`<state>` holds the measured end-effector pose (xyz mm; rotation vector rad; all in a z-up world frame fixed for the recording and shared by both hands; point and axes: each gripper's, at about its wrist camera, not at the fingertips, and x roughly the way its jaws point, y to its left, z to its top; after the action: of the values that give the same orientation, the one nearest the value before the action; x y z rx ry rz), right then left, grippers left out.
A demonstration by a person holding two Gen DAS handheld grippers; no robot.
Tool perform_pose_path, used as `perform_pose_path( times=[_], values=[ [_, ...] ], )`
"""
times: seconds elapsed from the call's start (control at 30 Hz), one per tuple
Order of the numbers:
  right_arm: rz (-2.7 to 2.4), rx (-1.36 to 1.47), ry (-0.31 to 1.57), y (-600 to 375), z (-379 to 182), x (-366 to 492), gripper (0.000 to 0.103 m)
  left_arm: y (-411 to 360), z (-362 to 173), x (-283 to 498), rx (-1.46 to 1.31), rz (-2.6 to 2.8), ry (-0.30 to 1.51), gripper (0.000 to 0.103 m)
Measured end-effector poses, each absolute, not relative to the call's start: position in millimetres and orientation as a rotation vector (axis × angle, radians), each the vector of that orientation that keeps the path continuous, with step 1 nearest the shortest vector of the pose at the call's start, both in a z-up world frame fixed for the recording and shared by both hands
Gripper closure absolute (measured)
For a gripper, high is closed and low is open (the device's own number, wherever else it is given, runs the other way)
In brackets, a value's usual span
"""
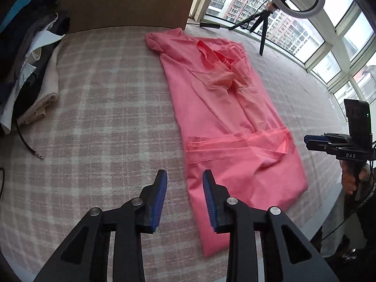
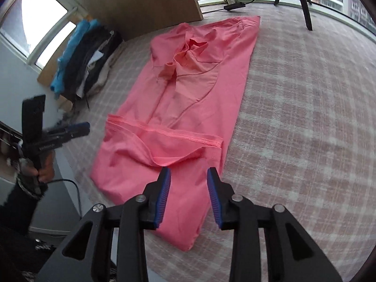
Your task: Fold clothes
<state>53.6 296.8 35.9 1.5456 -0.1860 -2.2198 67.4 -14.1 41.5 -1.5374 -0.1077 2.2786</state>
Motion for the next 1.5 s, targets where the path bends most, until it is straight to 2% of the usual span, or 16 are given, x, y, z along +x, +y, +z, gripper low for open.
perform_pose_path(
  times=[0.07, 0.3, 0.4, 0.47, 0.57, 0.73, 0.8, 0.9, 0.93, 1.0, 1.07, 1.2, 1.23, 1.37, 1.5],
  values=[
    [-2.249, 1.568, -0.133, 301, 26, 48, 0.071, -9, 38, 63, -1.537, 2.278, -0.068, 0.074],
    [-2.250, 1.561, -0.183, 305, 13, 37, 0.071, 7, 27, 51, -1.530, 2.227, 0.026, 0.076],
    [-2.240, 1.560, -0.206, 301, 9, 35, 0.071, 3, 26, 48, -1.526, 2.211, -0.006, 0.093],
    [-2.245, 1.565, -0.196, 298, 8, 34, 0.072, 1, 25, 47, -1.517, 2.210, -0.022, 0.097],
    [-2.254, 1.557, -0.228, 296, 10, 36, 0.093, -1, 25, 47, -1.492, 2.197, -0.055, 0.100],
    [-2.268, 1.525, -0.313, 301, 20, 38, 0.099, -9, 37, 47, -1.417, 2.203, -0.151, 0.100],
    [-2.279, 1.513, -0.385, 309, 25, 38, 0.100, -21, 41, 44, -1.378, 2.244, -0.225, 0.100],
    [-2.284, 1.585, -0.409, 317, 17, 31, 0.097, -28, 16, 31, -1.518, 2.176, -0.307, 0.099],
    [-2.267, 1.622, -0.408, 315, 15, 29, 0.097, -27, 13, 31, -1.541, 2.154, -0.302, 0.100],
    [-2.290, 1.622, -0.386, 312, 18, 31, 0.085, -21, 17, 36, -1.528, 2.177, -0.219, 0.099],
    [-2.346, 1.576, -0.354, 310, 28, 36, 0.081, -18, 29, 42, -1.485, 2.217, -0.160, 0.096],
    [-2.348, 1.480, -0.370, 305, 45, 46, 0.081, -17, 48, 48, -1.391, 2.261, -0.143, 0.093],
    [-2.312, 1.492, -0.361, 299, 41, 46, 0.081, -14, 47, 46, -1.391, 2.253, -0.136, 0.090],
    [-2.264, 1.625, -0.260, 279, 16, 42, 0.081, -1, 32, 37, -1.470, 2.218, -0.094, 0.090],
    [-2.231, 1.610, -0.392, 292, 31, 43, 0.081, -12, 52, 34, -1.461, 2.233, -0.134, 0.093]
  ],
)
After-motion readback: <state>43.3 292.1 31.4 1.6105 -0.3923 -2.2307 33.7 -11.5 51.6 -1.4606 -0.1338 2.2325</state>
